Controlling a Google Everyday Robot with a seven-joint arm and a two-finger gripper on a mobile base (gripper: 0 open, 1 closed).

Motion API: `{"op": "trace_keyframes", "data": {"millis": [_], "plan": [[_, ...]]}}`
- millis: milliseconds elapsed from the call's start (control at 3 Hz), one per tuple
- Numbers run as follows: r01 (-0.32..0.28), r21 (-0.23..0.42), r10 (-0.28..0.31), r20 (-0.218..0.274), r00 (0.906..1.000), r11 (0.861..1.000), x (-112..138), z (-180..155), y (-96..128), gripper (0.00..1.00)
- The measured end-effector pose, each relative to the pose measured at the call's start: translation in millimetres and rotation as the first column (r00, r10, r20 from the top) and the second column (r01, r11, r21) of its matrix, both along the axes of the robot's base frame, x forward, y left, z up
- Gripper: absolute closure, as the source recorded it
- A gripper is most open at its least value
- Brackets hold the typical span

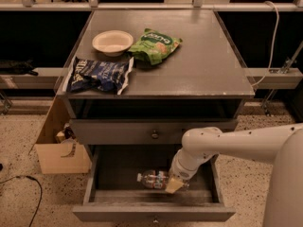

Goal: Place water bottle into middle drawer

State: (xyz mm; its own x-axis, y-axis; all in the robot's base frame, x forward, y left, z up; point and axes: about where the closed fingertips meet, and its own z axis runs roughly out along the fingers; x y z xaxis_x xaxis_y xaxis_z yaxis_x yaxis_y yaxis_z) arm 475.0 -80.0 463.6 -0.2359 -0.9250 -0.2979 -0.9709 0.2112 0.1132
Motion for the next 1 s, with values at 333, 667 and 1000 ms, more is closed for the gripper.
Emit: {"op": "trace_keyframes", "data": {"millis": [333,667,1000], "plan": [[0.020,-0.005,-0.020,0.063,0.9978,1.000,8.9,-8.4,5.8,1.00],[0.026,0.001,-0.026,0.074,0.9969,1.000,11.8,-8.6,7.4,1.00],[0.009,-0.024,-0.007,0.061,0.9981,1.000,10.4,-17.4,7.1,1.00]]}}
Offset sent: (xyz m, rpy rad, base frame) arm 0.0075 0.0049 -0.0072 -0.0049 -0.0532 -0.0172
